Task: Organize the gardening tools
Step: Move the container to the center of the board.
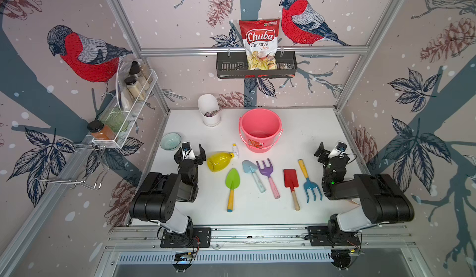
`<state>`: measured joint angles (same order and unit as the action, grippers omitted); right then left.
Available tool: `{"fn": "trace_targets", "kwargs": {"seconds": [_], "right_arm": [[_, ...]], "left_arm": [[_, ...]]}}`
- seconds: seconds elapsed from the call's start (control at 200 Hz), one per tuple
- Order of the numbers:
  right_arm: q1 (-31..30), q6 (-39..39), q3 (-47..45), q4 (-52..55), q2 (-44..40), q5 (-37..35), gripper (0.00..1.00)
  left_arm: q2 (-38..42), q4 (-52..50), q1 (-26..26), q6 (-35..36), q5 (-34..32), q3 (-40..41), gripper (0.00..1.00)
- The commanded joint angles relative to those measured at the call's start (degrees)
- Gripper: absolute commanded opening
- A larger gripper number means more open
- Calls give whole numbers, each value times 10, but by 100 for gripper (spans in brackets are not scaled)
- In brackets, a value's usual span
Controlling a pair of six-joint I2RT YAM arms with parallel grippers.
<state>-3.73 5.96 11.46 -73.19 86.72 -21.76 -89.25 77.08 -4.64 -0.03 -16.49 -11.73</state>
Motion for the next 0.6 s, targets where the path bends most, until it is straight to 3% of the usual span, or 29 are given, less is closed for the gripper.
{"fn": "trace_targets", "kwargs": {"seconds": [0.0,0.595], "right_arm": [[0,-1,2,-1,-1,6,100],[3,-1,4,4,-2,17,100]], "left_arm": [[1,6,1,0,4,-3,97],[1,-3,2,-1,10,-7,96]]}}
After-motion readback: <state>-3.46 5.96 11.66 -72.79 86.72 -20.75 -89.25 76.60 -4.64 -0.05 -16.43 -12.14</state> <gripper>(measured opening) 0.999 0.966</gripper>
